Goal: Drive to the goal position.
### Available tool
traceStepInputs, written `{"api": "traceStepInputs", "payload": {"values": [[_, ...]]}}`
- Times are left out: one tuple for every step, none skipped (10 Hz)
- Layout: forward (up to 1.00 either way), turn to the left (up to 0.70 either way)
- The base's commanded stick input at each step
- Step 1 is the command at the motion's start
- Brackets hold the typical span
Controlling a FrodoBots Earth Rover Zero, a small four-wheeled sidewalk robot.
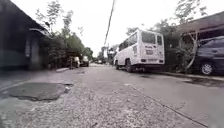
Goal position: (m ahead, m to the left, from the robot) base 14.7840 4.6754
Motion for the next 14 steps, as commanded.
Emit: {"api": "traceStepInputs", "payload": {"values": [[0.70,-0.27],[0.70,-0.27],[0.70,-0.14],[0.70,0.00],[0.70,0.00],[0.70,0.00],[0.70,0.15],[0.70,0.27],[0.70,0.27],[0.70,0.27],[0.70,0.27],[0.70,0.27],[0.70,0.27],[0.70,0.27]]}}
